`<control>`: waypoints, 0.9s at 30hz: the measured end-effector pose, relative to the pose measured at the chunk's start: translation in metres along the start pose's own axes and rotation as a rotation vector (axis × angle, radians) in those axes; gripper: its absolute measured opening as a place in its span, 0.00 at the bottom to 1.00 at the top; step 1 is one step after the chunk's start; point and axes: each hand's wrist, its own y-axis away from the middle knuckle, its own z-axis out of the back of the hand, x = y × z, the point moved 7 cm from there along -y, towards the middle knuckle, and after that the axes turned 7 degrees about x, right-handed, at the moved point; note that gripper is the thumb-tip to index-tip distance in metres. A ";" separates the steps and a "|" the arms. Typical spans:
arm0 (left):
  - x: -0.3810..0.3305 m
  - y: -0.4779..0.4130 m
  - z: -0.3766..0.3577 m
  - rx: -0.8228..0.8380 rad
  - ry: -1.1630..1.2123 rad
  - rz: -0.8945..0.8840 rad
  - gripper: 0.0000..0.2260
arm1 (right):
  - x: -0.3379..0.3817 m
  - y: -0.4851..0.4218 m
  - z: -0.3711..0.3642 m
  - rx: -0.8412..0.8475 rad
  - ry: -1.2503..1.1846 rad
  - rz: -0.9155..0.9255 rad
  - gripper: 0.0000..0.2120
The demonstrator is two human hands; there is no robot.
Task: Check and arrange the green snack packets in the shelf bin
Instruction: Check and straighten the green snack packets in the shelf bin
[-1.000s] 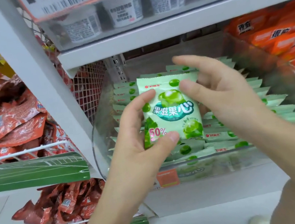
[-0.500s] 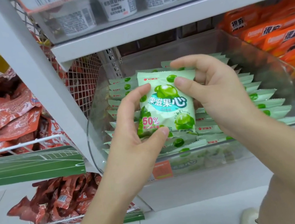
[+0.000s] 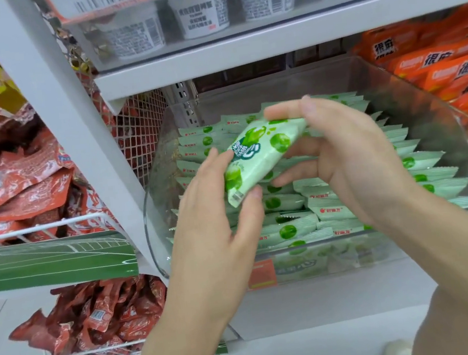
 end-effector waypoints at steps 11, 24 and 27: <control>0.001 -0.001 0.006 -0.008 0.440 0.129 0.08 | 0.007 -0.002 0.003 0.031 0.300 0.079 0.09; -0.002 -0.002 -0.004 0.104 0.680 0.125 0.17 | 0.003 -0.001 0.003 -0.042 0.241 0.057 0.06; -0.001 -0.002 -0.004 0.109 0.683 0.120 0.17 | 0.004 -0.001 0.001 -0.038 0.245 0.066 0.08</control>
